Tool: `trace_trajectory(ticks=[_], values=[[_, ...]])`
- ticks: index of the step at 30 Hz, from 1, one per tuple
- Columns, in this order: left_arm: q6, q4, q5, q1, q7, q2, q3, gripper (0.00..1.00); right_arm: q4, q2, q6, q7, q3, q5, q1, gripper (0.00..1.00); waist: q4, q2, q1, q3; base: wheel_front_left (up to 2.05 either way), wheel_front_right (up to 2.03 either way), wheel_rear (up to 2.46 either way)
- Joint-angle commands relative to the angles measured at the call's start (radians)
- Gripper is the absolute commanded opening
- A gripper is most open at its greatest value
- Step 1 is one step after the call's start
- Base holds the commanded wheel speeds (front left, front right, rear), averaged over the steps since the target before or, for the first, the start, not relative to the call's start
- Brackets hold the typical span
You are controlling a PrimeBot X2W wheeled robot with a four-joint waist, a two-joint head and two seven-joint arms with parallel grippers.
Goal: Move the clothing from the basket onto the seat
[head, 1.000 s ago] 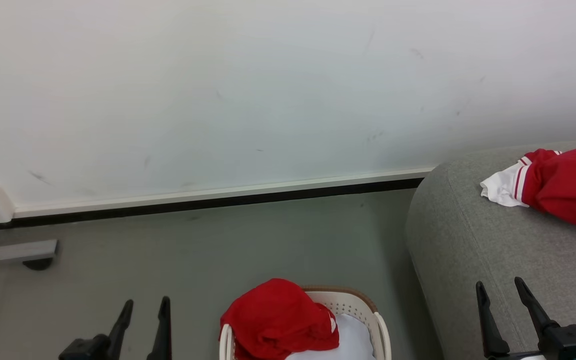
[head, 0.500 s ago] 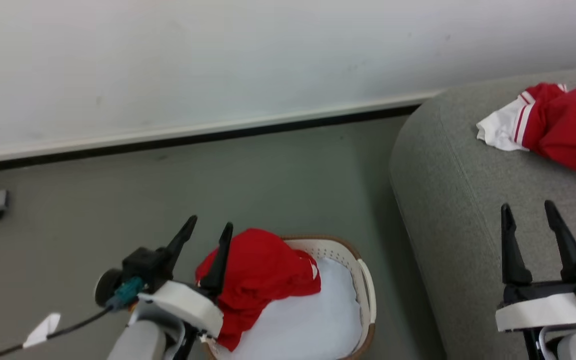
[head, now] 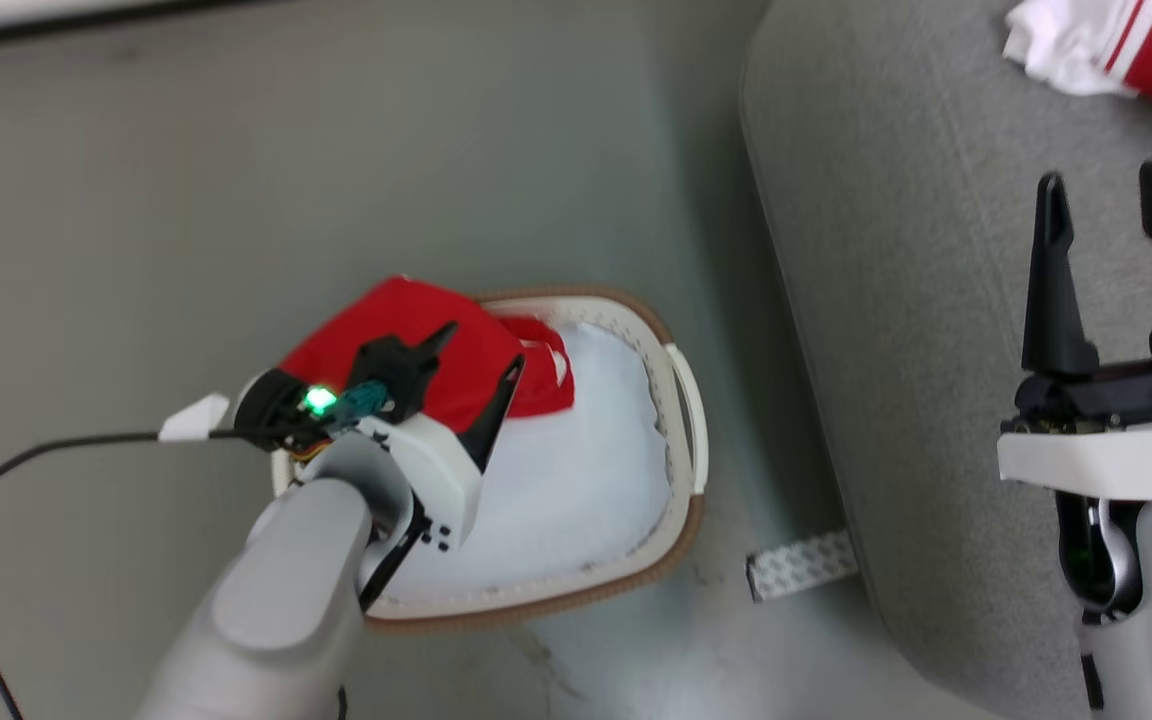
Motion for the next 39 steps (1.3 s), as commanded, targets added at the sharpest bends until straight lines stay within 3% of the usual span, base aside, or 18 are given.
trace_trajectory(ticks=[1,6,13,18,26,27,28,39], values=[[0.002,0.019,0.02,-0.031,0.009,0.0,-0.005,1.0,-0.013,-0.001,-0.003,0.0,0.004,0.011,-0.026,1.0,-0.044,0.0,-0.0004,0.125,0.0,0.0,0.0],[0.01,0.132,0.063,-0.127,0.051,-0.001,-0.051,1.0,-0.054,-0.001,-0.003,0.0,0.036,0.069,-0.086,1.0,-0.068,0.0,-0.0004,0.234,0.0,0.0,0.0],[0.062,0.267,0.112,-0.239,0.085,0.025,-0.076,1.0,-0.121,0.0,-0.002,0.001,0.071,0.129,-0.125,1.0,-0.11,0.0,-0.0004,0.348,0.0,0.0,0.0],[0.095,0.341,0.132,-0.293,0.087,0.047,-0.085,1.0,-0.157,0.0,-0.002,0.001,0.066,0.167,-0.112,1.0,-0.134,0.0,-0.0004,0.391,0.0,0.0,0.0],[0.104,0.434,0.128,-0.337,0.055,0.054,-0.094,1.0,-0.176,0.0,-0.003,0.0,0.048,0.185,-0.062,1.0,-0.136,0.0,-0.0004,0.408,0.04,0.04,0.04],[0.101,0.442,0.12,-0.342,0.049,0.05,-0.091,0.59,-0.176,0.0,-0.002,0.0,0.048,0.183,-0.056,1.0,-0.133,0.0,-0.0004,0.41,0.05,0.05,0.05],[0.1,0.449,0.118,-0.347,0.04,0.048,-0.091,0.0,-0.175,0.0,-0.003,0.0,0.047,0.184,-0.051,1.0,-0.131,0.0,-0.0004,0.412,0.0,0.0,0.0],[0.072,0.495,0.049,-0.322,-0.049,-0.029,-0.072,0.0,-0.127,0.0,-0.003,0.0,0.024,0.162,-0.016,1.0,-0.078,0.0,-0.0004,0.336,0.0,0.0,0.0]])
